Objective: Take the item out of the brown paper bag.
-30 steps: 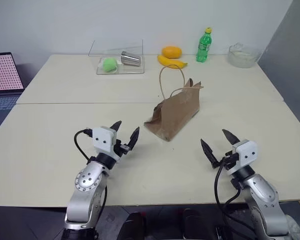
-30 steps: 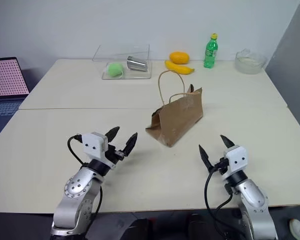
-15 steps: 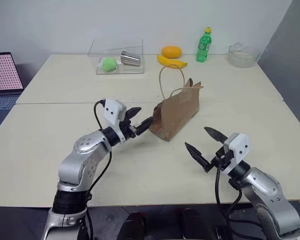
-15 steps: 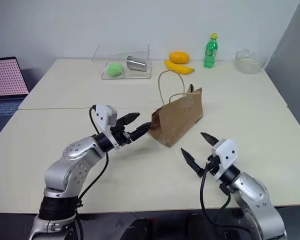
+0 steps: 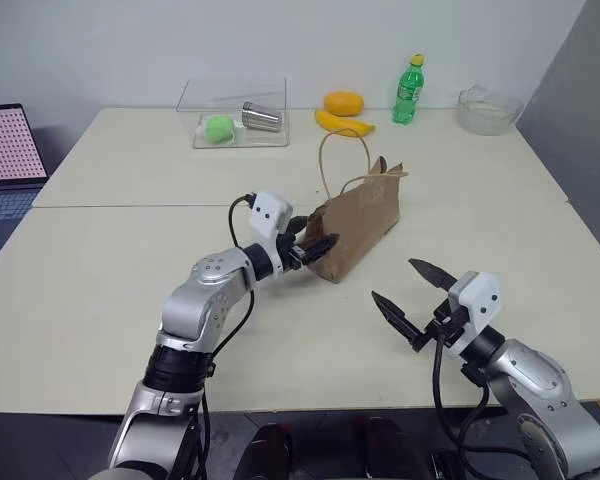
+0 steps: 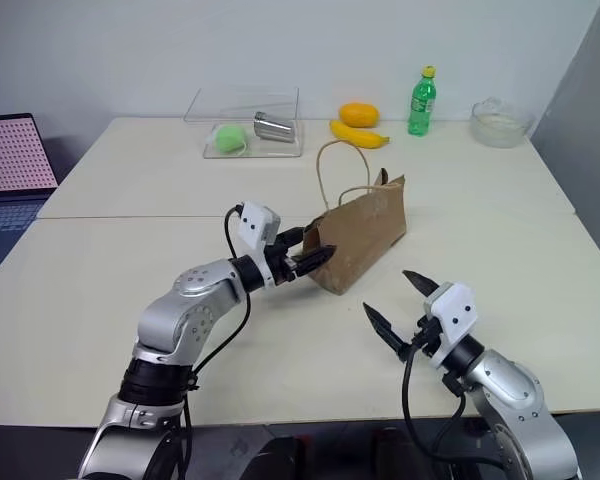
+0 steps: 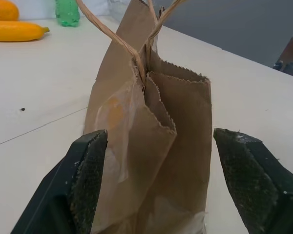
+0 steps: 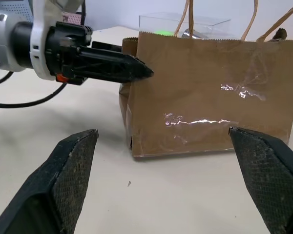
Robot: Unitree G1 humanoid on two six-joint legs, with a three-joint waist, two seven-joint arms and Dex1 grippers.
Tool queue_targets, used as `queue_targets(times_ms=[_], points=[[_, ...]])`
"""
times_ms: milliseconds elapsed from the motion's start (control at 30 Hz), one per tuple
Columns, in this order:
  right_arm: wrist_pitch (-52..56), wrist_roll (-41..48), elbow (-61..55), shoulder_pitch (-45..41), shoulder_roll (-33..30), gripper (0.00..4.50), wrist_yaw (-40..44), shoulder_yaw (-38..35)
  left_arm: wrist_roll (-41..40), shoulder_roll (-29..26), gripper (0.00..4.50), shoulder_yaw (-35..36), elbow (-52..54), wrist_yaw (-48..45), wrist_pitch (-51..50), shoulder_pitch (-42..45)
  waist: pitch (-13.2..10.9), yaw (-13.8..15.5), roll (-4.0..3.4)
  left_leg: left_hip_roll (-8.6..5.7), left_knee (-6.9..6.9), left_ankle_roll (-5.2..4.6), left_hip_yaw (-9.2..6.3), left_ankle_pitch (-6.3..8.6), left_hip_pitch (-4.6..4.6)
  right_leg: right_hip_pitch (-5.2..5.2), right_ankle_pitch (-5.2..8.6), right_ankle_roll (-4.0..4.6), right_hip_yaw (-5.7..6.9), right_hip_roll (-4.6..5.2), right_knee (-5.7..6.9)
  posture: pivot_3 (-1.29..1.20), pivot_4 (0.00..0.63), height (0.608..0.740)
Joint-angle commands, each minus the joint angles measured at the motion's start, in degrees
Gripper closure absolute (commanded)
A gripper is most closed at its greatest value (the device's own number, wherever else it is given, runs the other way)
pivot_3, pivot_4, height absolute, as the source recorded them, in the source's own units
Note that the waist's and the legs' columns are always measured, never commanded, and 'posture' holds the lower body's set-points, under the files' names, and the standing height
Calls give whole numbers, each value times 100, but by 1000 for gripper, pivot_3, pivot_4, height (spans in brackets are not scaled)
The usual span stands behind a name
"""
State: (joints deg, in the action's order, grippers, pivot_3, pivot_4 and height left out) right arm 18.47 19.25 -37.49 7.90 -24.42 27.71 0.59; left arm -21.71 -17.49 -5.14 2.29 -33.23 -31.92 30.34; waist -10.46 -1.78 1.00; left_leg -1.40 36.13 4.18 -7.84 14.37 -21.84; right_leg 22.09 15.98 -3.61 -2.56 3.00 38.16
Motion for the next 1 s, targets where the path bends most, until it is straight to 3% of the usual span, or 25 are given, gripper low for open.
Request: queue_targets(times_ms=[33, 200, 233, 333, 600, 833, 1000], points=[[-124, 54, -243, 20, -49, 0, 42, -127, 153, 77, 847, -81, -91, -123, 340, 235, 0, 1, 0, 0, 0, 0, 0, 0, 0, 0, 0, 0, 0, 0, 0, 0, 150, 740], [-17, 120, -378, 26, -103, 0, 58, -95, 323, 184, 847, -113, -536, -205, 609, 473, 0, 2, 0, -1, 1, 0, 1, 0, -1, 0, 0, 0, 0, 1, -1, 0, 150, 740], [8, 126, -402, 18, -111, 0, 51, -93, 355, 187, 1025, -115, -629, -235, 645, 513, 0, -2, 0, -1, 1, 0, 1, 0, 0, 0, 0, -1, 0, 0, -1, 0, 150, 740], [77, 146, -462, 0, -130, 0, 36, -96, 398, 158, 1745, -101, -875, -350, 694, 632, 0, -2, 0, -1, 1, 0, 0, 0, -1, 1, 0, -1, 0, 0, 0, 0, 150, 740], [243, 180, -580, -64, -150, 0, -9, -121, 425, 109, 4376, -45, -1359, -729, 786, 1047, -1, 1, 1, -2, 1, 0, -1, 0, -2, 0, 0, -1, 1, 0, -1, 0, 150, 740], [408, 235, -642, -150, -178, 0, -13, -95, 447, -198, 4478, -126, -1897, -1685, 1027, 1461, -1, -3, 1, -2, 1, 0, -1, 0, -3, 2, 0, -1, 2, 0, 1, 0, 150, 740], [665, 406, -739, -216, -318, 0, 96, -20, 766, -431, 4478, -88, -3732, -2590, 2159, 2398, -3, -3, 5, -4, 4, 0, -1, 0, -6, 4, 0, -1, 4, 0, 0, 0, 150, 740]])
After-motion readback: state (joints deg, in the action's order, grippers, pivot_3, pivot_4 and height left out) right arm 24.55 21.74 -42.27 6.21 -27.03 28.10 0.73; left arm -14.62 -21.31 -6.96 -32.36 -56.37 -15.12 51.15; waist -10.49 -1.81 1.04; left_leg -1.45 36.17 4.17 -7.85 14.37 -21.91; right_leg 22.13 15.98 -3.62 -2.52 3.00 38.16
